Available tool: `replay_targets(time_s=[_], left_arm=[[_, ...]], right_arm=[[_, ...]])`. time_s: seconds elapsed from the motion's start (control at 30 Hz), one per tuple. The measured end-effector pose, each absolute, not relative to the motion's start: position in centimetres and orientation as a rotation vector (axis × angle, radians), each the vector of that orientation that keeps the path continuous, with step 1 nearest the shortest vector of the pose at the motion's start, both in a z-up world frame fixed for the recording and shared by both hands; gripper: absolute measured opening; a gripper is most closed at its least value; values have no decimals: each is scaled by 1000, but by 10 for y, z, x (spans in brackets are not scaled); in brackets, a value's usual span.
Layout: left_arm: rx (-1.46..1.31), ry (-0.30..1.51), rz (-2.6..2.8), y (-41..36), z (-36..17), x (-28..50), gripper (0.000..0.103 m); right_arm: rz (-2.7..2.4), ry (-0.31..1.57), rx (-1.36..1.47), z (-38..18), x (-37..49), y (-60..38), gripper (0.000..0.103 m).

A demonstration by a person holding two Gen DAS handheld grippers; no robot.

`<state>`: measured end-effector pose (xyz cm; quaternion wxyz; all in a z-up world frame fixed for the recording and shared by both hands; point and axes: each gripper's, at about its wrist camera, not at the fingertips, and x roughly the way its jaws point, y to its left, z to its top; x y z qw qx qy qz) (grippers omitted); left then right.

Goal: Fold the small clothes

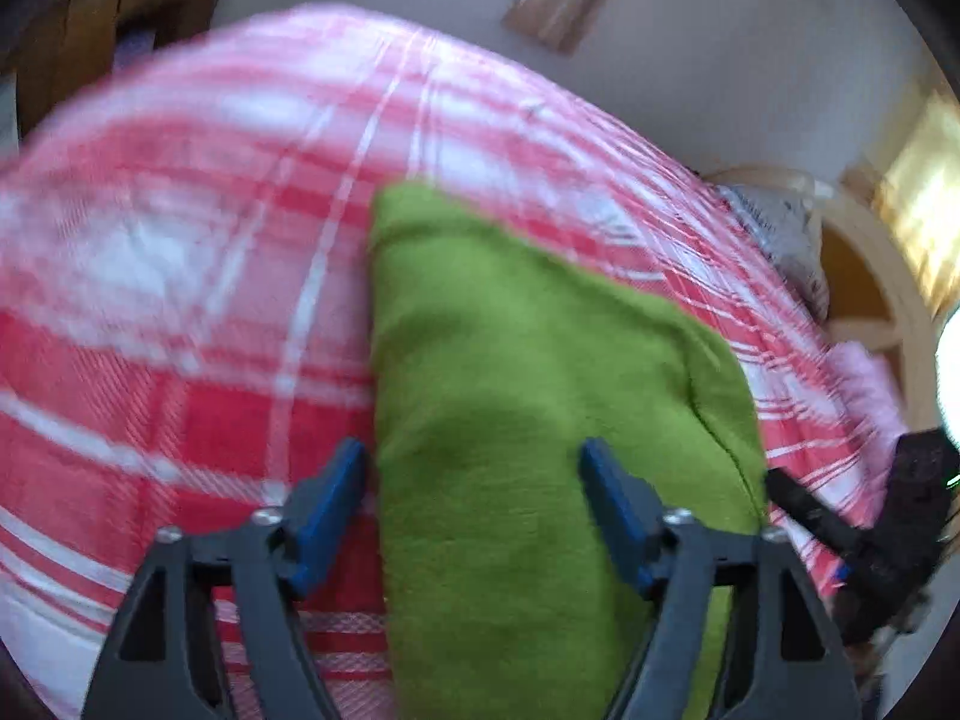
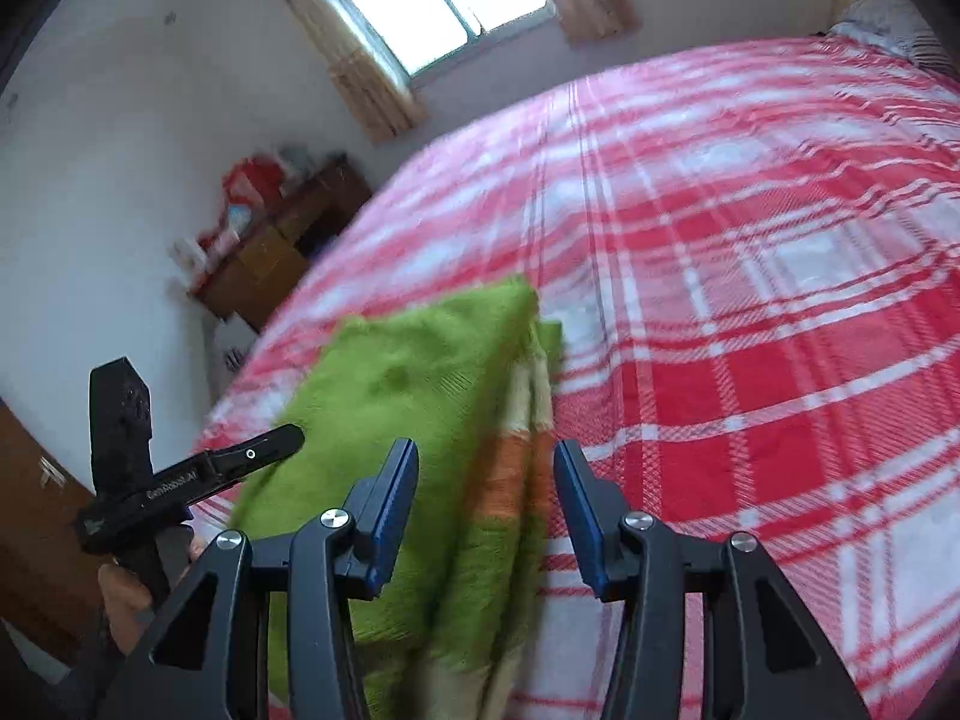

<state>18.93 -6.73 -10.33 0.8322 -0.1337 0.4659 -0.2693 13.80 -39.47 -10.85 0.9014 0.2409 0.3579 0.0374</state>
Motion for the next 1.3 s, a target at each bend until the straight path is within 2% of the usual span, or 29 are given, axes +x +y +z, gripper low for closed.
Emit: replay_targets(time_s=[0.1,0.17,0.4,0.7,0.87,1.07,1.13,1.2,1.27,1.3], left_arm=[[-279,958,-627,-64,-104,185,78],[-249,950,-646,-69,-104,186,78],[-274,961,-713,-69,-105,204,79],[-278,942,-749,-62,-106,204,79],[-288,939,-754,-59,-107,203,80],[-294,937,-756,-58,-106,203,80],[-293,936,-757,-57,-106,202,80],[-293,935,-758,-57,-105,202,80],[-292,934,-759,-57,-106,202,79],[-287,932,-758,-58,-105,201,78]], right_arm=[[121,766,519,-122,150,-395,50],[153,772,540,-129,162,-398,59],[310,789,573,-134,185,-397,64],[327,809,583,-132,152,-406,64],[286,746,766,-139,147,-425,65],[373,814,555,-127,178,-372,86],[331,831,440,-124,185,-359,85],[312,828,453,-127,189,-366,81],[308,815,541,-134,189,-387,60],[326,810,601,-139,187,-396,56]])
